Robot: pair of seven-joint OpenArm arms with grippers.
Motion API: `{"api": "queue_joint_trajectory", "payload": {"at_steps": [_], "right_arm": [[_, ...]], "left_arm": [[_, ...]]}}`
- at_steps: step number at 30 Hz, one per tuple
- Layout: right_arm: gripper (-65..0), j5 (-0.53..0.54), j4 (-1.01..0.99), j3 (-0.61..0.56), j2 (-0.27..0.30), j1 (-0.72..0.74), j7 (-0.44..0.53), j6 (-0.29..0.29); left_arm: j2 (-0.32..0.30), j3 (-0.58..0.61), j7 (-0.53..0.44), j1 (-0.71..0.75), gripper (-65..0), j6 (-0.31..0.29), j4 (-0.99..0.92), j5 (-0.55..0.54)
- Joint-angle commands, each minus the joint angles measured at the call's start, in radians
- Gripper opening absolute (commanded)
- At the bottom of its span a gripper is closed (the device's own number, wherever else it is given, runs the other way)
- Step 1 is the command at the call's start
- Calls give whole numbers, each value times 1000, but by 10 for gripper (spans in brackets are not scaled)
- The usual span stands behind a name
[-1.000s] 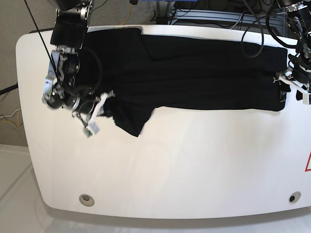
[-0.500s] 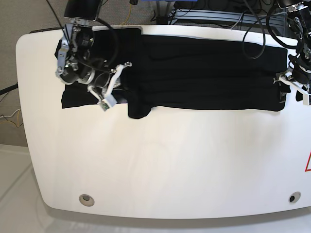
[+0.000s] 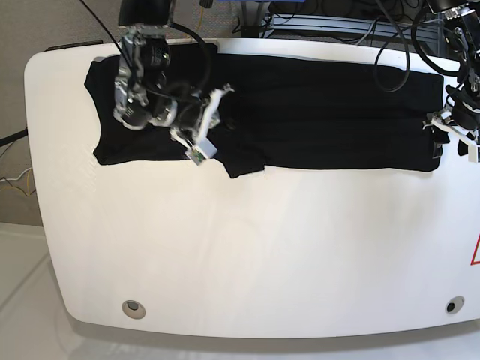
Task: Fold the T-shirt properly
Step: 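Drag the sleeve with the right gripper up onto the collar edge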
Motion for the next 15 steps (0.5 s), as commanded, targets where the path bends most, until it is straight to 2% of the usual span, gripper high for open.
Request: {"api": "queue_joint_trajectory", "payload": {"at_steps": [1,4,6,8,15], "right_arm": [[-650,24,61,25,40,-23,2,6],[-650,35,84,34,76,-50,5,6],[-650,41,66,30,134,-63,12,6],[-646,42,64,34,150,-72,13,6],[-403,87,60,71,169,-101,14,6]], "left_arm": [[-20,-3,-17,-10,-241,-3,10,-11],[-21,0,-17,-11,-239,-3,7,-9],[-15,2,-21,-12,-238,-5,2,0],[-15,2,-21,-13,-235,-6,-1,5],[-15,-1,-24,-21,-231,-5,-14,19]]}}
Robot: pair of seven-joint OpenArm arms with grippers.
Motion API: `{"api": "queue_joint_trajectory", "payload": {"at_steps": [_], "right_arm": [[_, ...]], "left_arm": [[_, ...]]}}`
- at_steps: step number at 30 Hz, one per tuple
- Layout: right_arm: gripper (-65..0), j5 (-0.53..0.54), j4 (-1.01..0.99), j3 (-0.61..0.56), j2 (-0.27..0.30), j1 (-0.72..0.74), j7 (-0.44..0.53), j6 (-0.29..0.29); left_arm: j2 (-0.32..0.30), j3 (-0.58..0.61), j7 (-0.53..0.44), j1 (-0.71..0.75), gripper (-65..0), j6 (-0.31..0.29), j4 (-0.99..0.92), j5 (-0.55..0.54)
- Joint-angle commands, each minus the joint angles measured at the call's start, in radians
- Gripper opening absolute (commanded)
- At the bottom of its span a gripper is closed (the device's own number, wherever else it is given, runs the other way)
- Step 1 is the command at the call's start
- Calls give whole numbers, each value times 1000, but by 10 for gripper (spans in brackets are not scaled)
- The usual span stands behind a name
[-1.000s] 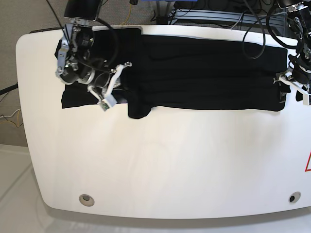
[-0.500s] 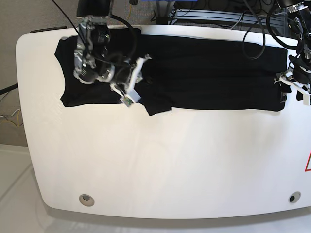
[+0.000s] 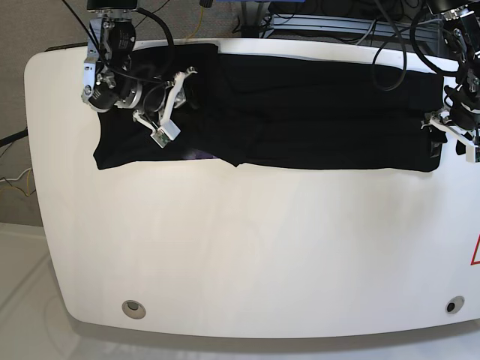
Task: Fold the T-shirt properly
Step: 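Drag the sleeve with the right gripper up onto the collar edge, then open the left gripper and move it to the shirt end beside it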
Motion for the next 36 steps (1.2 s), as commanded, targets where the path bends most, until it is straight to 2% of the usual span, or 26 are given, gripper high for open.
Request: {"api": "queue_joint_trajectory", "payload": {"at_steps": [1,3,9,21,31,33,36], "right_arm": [[-371,58,12,25,5,-6,16,6],[-310,83,14,37,14,-7,19,6],[-316,161,19,97,23,-18,25,6],[-297,169,-5,66,29,32,82,6],[-302,155,27,35,32,10,78,6],[-301,135,50,44,28,1,80,6],[-302,120,63,54,25,-4,84,6]], "left_arm": [[-17,-9,-25,-12,-231,0,6,5],[-18,-10,-22,-15,-234,2,0,-3],[-16,-8,-24,-17,-234,2,-21,7],[-24,3,-4,-18,-241,-9,-61,1],[-83,-10,51,-15,-236,-54,-171,-173],[-123,-51,97,-13,-234,-96,-219,-303],[-136,-85,106,-13,-235,-141,-253,-358]]}}
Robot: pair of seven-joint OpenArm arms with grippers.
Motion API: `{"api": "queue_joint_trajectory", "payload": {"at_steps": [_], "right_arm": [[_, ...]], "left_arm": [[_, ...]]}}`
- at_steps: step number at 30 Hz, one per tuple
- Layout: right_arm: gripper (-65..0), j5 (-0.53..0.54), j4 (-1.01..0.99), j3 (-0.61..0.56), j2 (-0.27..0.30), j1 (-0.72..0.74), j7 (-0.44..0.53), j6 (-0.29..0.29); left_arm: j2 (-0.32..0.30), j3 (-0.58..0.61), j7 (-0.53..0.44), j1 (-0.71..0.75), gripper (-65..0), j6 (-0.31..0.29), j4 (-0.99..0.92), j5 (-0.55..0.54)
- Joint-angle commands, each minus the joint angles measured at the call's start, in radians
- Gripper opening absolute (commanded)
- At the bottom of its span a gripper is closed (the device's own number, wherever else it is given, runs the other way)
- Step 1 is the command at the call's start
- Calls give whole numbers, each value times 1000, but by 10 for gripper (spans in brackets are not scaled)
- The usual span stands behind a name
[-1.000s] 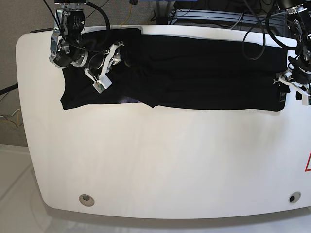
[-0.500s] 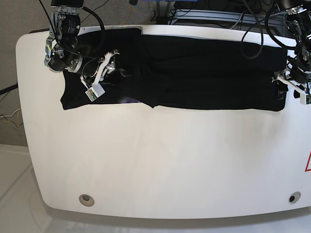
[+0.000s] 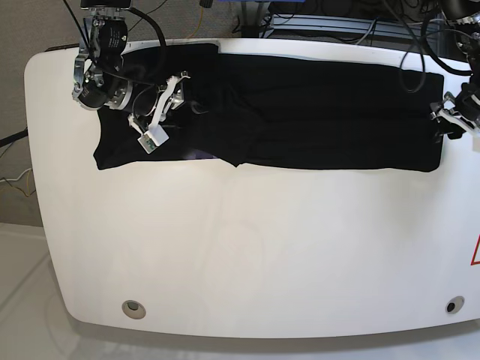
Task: Fold the T-shirt properly
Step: 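Open the left gripper and move it to the shirt end beside it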
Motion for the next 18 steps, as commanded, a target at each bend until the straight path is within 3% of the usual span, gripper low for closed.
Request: {"api": "queue_joint_trajectory", "payload": {"at_steps": [1,7,15,18], "right_arm": [[-302,-1,32,13,3,0,23,6],[-299,2,36,64,-15,4,44,6],[-316,8,35,103,-39,7,56,6],[-464,24,32,77,-32,9,57,6]], "left_arm": [[-40,-40,-15,-5,-236,-23,-17,-38],[-35,-62,0,-20,-239,-99,-112,2],[-15,-41,-17,-50,-236,-109,-205,107],[33,-25,-27,-62,-233,-114,-211,140]]}}
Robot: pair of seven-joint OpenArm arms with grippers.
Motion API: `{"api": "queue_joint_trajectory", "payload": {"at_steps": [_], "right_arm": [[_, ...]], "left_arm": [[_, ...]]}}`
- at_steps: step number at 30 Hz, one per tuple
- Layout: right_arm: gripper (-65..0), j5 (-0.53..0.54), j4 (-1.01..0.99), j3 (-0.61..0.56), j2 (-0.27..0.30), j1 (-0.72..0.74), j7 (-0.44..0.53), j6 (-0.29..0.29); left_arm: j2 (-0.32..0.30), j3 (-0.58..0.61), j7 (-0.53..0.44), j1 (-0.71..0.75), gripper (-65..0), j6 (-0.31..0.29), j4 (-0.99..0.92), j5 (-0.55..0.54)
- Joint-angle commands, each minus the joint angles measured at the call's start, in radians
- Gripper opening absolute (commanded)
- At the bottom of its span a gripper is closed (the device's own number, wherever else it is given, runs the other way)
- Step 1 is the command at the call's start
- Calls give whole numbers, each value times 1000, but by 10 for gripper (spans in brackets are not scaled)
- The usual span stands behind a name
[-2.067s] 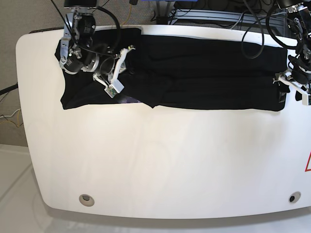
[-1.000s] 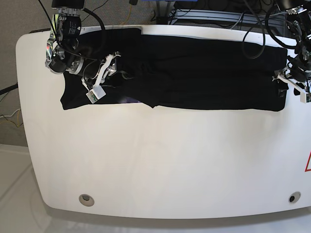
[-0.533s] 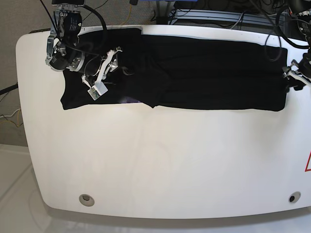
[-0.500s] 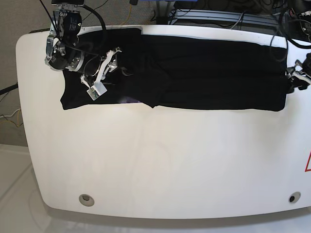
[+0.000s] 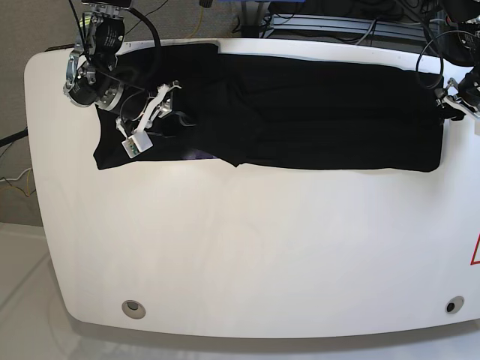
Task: Fold the T-shirt properly
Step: 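Open the left gripper and move it to the shirt end beside it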
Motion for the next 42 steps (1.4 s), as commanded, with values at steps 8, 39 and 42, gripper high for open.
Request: {"api": "queue_joint_trajectory", "payload": {"at_steps": [8,39,42], "right_arm": [[-650,34,3,-46,12,14,21,6],[-449,-27,87,-93,-1,15,31,6],[-489,-15,76,-102,-3,26,37,6]], "left_arm": [[20,21,-9,-23,-230,-7,2,13],[-45,114,33,30,-331,-34,-14,-102],[-37,116,24,30,-408,-90,-15,-94]]}}
